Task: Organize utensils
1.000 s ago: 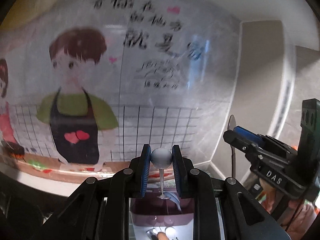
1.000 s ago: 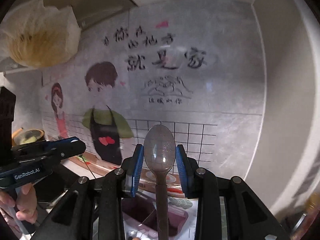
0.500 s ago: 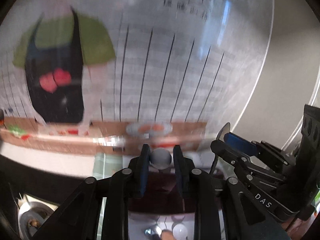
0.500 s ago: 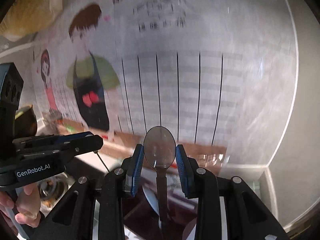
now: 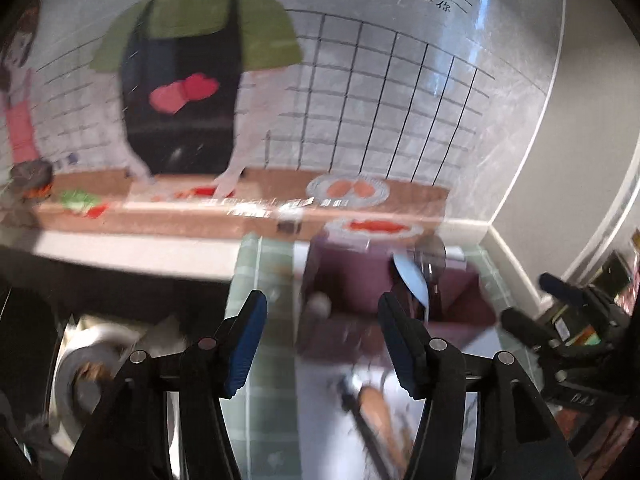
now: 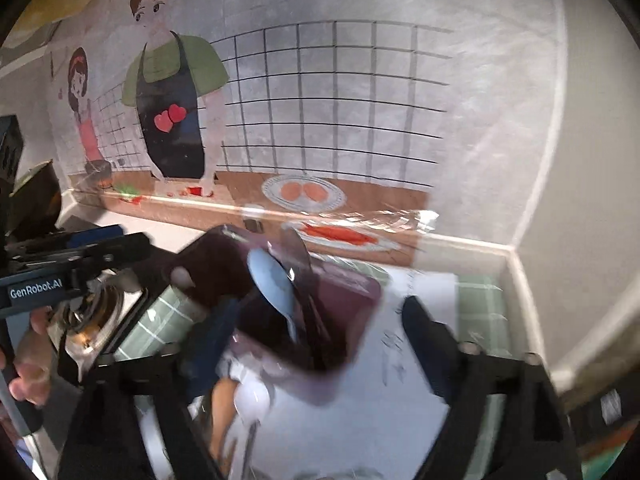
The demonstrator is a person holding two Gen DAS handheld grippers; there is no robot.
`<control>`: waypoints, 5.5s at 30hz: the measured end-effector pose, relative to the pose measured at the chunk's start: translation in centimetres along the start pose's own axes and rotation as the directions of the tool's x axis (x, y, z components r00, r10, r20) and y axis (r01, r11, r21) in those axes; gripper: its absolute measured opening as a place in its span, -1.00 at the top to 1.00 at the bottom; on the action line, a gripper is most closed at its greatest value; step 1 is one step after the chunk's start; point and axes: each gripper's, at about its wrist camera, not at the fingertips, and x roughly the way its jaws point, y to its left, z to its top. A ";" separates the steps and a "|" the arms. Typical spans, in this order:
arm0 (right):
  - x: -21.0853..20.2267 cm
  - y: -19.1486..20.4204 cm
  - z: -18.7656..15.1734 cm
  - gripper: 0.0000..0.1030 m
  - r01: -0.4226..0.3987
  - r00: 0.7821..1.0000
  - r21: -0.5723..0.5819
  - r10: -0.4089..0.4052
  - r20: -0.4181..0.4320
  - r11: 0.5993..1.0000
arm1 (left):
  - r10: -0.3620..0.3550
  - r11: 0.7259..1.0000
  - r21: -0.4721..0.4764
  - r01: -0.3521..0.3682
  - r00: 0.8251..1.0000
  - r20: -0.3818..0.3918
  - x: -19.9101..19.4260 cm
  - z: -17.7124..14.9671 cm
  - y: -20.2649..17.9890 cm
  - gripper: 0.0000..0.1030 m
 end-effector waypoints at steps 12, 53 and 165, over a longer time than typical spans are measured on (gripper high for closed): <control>-3.6 2.2 -8.9 -0.91 0.111 0.979 0.015 -0.107 -0.176 0.994 | 0.004 0.999 -0.031 -0.008 0.991 -0.130 -4.7 -10.1 2.0 -0.31; -3.2 2.0 -15.9 0.91 0.002 0.929 0.118 0.042 -0.367 0.993 | -0.043 0.986 0.145 0.088 0.956 -0.292 1.4 -16.9 -7.7 -0.30; -8.6 5.0 -11.4 0.39 0.105 0.974 0.103 -0.081 -0.212 0.989 | 0.046 0.994 0.096 -0.042 0.998 -0.039 -8.0 -16.1 2.9 0.98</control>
